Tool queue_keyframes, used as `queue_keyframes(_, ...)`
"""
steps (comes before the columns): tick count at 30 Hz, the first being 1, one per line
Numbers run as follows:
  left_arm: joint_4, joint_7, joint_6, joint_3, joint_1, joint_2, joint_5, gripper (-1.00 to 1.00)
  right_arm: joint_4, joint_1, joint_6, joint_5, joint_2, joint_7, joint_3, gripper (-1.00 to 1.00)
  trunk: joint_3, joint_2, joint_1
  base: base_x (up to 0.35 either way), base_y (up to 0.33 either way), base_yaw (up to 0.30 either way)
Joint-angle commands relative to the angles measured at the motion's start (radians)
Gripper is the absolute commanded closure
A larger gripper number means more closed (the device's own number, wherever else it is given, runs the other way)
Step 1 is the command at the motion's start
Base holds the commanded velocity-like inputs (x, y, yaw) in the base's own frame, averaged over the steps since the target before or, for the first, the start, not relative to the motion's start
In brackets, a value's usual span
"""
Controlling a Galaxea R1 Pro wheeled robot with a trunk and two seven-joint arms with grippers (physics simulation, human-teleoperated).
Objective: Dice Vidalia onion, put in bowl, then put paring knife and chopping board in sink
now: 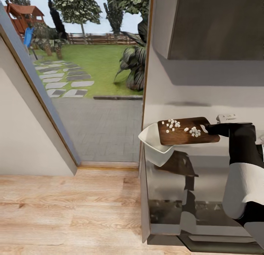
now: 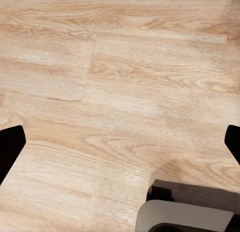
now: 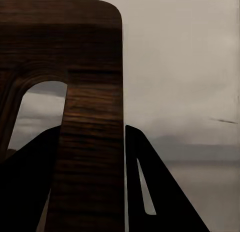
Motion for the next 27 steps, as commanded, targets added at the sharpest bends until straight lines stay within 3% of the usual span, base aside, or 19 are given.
queue_keyframes(1, 0.004, -0.002, -0.006, -0.002, -0.002, 0.0, 0.006, -1.0, -0.001, -0.001, 0.003, 0.01, 0.0, 0.01, 0.006, 1.0, 0.002, 0.006, -0.004, 0.0, 0.0, 0.0)
queue_keyframes(5, 0.004, -0.002, -0.006, -0.002, -0.002, 0.0, 0.006, -1.0, -0.001, -0.001, 0.007, 0.01, 0.001, 0.011, 0.027, 1.0, 0.014, 0.034, -0.019, 0.0, 0.0, 0.0)
queue_keyframes(21, 0.004, -0.002, -0.006, -0.002, -0.002, 0.0, 0.006, -1.0, -0.001, -0.001, 0.007, 0.011, 0.002, 0.01, 0.032, 1.0, 0.065, 0.146, -0.08, 0.0, 0.0, 0.0)
queue_keyframes(27, 0.004, -0.002, -0.006, -0.002, -0.002, 0.0, 0.006, -1.0, -0.001, -0.001, 0.033, 0.012, 0.002, 0.01, 0.074, 1.0, 0.083, 0.188, -0.103, 0.0, 0.0, 0.0)
